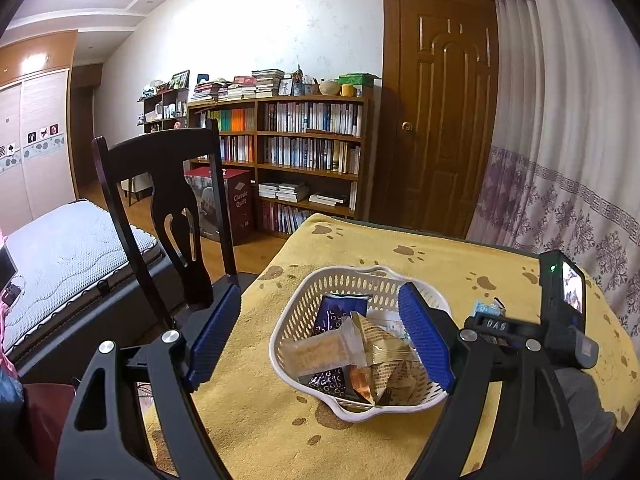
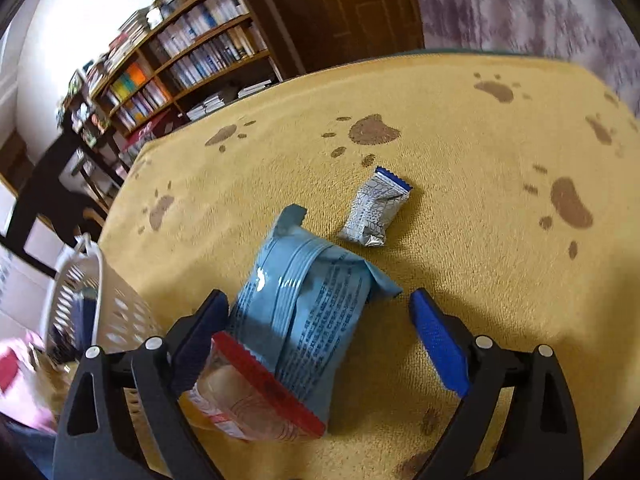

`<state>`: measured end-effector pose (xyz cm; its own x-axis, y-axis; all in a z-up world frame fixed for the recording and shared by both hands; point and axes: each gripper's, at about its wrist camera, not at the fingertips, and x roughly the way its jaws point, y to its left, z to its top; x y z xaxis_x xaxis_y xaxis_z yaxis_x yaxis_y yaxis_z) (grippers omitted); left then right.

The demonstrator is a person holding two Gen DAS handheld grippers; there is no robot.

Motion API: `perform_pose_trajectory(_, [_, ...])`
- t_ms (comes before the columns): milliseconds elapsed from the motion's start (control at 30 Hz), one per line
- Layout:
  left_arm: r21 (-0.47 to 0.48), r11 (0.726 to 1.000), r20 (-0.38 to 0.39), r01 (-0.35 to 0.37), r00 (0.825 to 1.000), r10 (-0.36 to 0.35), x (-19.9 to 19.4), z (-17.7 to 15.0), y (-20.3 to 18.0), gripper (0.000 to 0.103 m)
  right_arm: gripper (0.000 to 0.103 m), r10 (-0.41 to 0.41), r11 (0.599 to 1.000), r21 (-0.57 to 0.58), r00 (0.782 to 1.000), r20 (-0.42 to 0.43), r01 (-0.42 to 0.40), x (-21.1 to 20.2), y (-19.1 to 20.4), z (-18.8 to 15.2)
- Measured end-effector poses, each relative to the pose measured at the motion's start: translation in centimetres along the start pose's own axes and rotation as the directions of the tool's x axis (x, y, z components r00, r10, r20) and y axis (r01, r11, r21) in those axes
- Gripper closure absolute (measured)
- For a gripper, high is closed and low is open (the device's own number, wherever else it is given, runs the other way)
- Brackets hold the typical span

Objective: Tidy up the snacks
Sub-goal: 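Grasp the light blue snack bag with the right tool and lift it, then grasp the clear red-edged pouch with the left tool while right tool holds the blue bag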

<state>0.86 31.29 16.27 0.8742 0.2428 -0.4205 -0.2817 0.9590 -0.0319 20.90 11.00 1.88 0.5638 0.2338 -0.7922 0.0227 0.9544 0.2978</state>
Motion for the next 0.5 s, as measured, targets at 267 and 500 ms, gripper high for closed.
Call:
perform_pose_trajectory(267, [0.017, 1.000, 0.005, 0.014, 1.000, -0.014, -0.4, -0.1, -0.6, 0.021, 0.053, 0.032, 0.996, -0.083, 0.999, -0.023, -0.034, -1.8, -2.2, -0.7])
perform_pose_trajectory(500, [0.101, 0.992, -0.003, 0.078, 0.997, -0.078, -1.5, -1.3, -4.1, 0.021, 0.054, 0.041, 0.991, -0.130, 0.999, -0.017, -0.043, -5.2, -7.1, -3.0])
